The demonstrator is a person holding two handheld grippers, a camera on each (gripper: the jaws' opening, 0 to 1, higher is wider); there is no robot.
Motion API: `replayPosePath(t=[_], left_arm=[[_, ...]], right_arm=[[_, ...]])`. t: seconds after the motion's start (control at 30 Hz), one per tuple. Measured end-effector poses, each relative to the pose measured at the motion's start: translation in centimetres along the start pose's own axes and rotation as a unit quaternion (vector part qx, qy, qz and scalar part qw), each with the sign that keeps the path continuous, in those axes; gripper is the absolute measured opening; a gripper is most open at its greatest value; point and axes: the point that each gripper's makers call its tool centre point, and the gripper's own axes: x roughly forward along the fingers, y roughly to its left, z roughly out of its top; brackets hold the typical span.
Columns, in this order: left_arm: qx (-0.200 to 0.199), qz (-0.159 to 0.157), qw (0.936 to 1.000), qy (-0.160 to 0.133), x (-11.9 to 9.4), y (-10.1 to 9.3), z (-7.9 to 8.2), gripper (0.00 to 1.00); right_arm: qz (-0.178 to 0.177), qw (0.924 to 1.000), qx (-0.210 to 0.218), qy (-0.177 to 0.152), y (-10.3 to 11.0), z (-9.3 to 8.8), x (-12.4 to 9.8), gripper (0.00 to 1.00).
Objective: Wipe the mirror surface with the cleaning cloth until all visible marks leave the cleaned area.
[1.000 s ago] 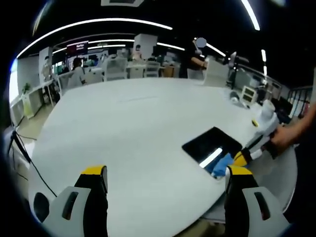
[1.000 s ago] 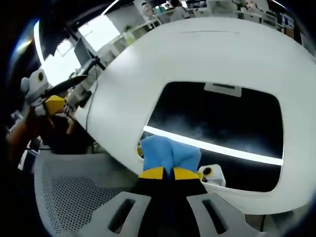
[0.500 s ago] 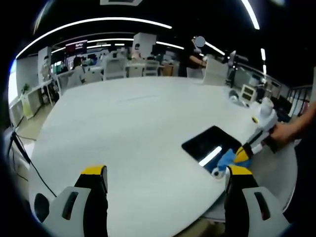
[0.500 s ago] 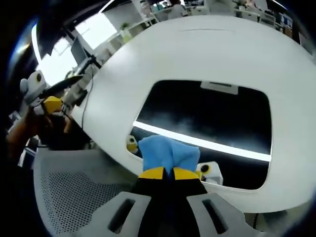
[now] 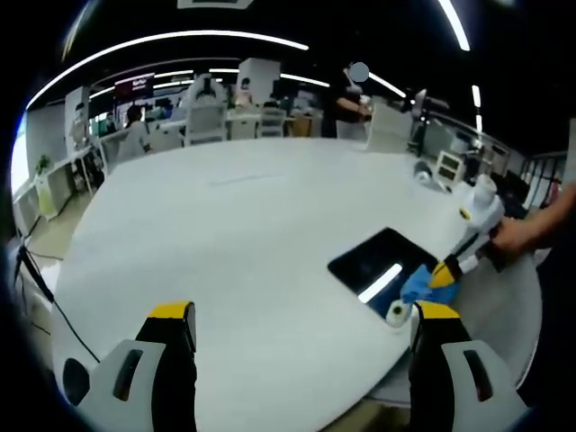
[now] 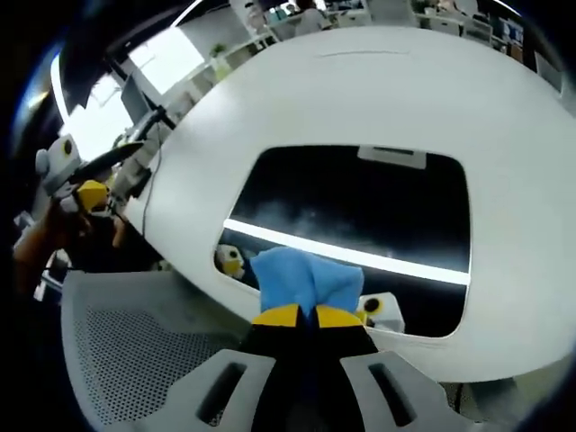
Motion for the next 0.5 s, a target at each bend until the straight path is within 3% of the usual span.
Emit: replayPosePath(t=[0.5], left_arm=[[-0.005, 0.003, 1.0, 0.0, -0.14, 0.07, -0.33, 1.0]], right_arm=[[-0.002, 0.9999, 0.015, 0.006, -0.07, 0.97, 0.53, 0.0]])
